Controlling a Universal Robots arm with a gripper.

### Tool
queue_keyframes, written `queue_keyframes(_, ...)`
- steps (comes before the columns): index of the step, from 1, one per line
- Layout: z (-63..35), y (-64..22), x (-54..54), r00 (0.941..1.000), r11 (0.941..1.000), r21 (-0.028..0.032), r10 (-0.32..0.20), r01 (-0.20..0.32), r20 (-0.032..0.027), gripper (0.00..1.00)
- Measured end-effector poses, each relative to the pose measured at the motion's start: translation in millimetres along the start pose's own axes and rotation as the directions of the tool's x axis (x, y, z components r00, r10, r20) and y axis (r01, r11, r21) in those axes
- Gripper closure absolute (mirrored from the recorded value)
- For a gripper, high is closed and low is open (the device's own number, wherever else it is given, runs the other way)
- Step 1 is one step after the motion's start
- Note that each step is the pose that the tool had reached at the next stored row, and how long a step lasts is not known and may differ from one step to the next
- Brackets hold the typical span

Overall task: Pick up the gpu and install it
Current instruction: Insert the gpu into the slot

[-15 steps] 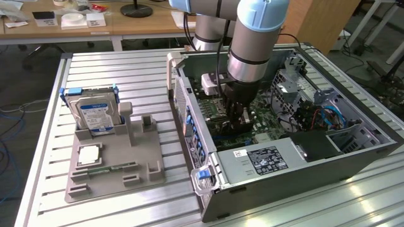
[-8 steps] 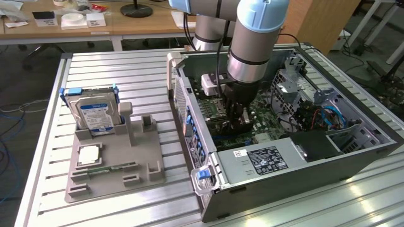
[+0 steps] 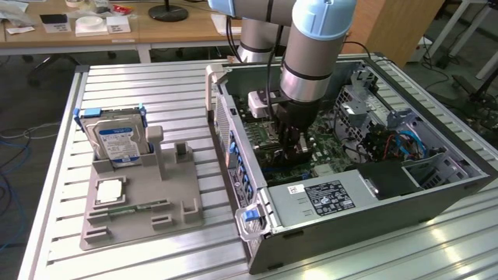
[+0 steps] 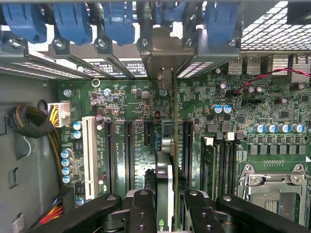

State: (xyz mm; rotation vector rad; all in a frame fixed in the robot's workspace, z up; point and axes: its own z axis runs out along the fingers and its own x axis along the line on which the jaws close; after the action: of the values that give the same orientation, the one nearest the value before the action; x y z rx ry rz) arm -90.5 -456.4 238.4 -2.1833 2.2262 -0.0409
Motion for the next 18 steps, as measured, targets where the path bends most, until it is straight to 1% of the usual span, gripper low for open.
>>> queue_keyframes(2,0.3,0.0,-0.1,1.0,1.0,0.0002,0.0,0.0,0.001,0.72)
queue_keyframes(3,0.3,0.0,-0.1,1.0,1.0,0.0003,0.0,0.0,0.0007,0.66)
queue_keyframes(5,0.1,0.0,0.0,1.0,1.0,0.0001,0.0,0.0,0.0001,0.66)
queue_keyframes(6,0.0,0.0,0.0,1.0,1.0,0.0,0.0,0.0,0.0001,0.6)
queue_keyframes(7,0.0,0.0,0.0,1.0,1.0,0.0,0.0,0.0,0.0,0.6)
queue_keyframes(8,0.0,0.0,0.0,1.0,1.0,0.0,0.0,0.0,0.0,0.54)
queue_keyframes(10,0.0,0.0,0.0,1.0,1.0,0.0,0.0,0.0,0.0,0.54)
queue_keyframes(12,-2.2,-0.1,0.0,1.0,1.0,0.0,0.0,0.0,-0.0001,0.54)
queue_keyframes(16,-12.2,-0.4,0.0,1.0,1.0,0.0,0.0,0.0,0.0,0.54)
queue_keyframes(18,-14.3,-0.5,0.0,1.0,1.0,0.0001,0.0,0.0,0.0002,0.54)
